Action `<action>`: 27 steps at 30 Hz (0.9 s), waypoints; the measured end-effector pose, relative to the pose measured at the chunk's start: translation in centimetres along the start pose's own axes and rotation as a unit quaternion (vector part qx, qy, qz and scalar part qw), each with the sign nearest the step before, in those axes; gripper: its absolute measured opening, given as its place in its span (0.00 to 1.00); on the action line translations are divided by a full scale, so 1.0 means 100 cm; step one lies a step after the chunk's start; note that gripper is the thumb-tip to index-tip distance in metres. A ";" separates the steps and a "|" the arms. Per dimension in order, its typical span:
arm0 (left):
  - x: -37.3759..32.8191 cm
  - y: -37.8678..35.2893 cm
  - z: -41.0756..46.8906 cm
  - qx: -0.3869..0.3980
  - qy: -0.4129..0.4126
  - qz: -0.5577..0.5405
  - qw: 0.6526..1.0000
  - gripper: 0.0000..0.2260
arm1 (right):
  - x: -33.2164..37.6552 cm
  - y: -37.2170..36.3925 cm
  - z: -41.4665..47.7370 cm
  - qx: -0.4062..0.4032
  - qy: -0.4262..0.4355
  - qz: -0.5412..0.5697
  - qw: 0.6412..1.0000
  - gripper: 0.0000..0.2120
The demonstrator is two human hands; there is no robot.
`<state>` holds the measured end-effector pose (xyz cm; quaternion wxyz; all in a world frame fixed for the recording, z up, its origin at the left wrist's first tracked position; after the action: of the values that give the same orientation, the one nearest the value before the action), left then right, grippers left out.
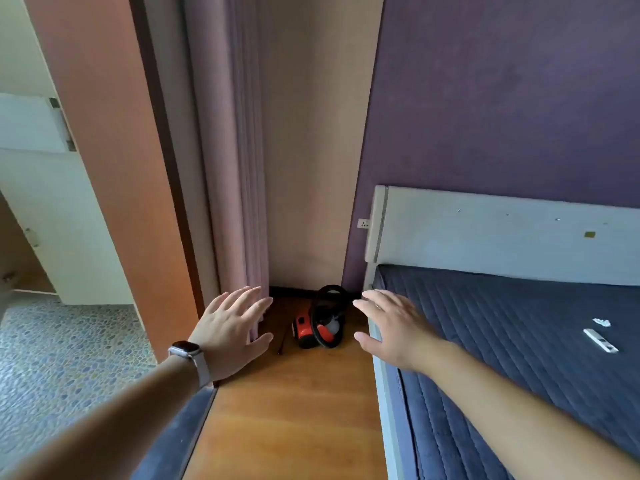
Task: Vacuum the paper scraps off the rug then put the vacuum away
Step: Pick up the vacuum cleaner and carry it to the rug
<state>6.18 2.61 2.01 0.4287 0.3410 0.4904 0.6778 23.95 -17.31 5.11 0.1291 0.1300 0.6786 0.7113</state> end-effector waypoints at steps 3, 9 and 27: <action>0.025 -0.016 0.027 0.019 0.003 -0.001 1.000 0.32 | -0.004 -0.006 0.033 -0.017 -0.011 0.015 1.000 0.35; 0.044 -0.051 0.077 0.040 -0.003 -0.010 0.999 0.33 | -0.029 -0.027 0.087 -0.007 -0.027 0.024 0.999 0.29; 0.026 -0.138 0.338 0.057 0.064 0.007 0.996 0.33 | -0.257 -0.089 0.291 0.010 0.012 0.092 0.996 0.30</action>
<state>38.42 19.68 -1.39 0.3712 0.3241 0.5522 0.6725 58.43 0.96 -2.73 0.0535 0.1848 0.6721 0.7151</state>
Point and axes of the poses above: each hand's wrist, its own z-axis towards the middle knuckle, its own y-axis out of the back of the hand, x = y × z, the point moved 7 cm from there along z, towards the middle knuckle, and after that the axes turned 2 degrees about z, right-handed, at the moved point
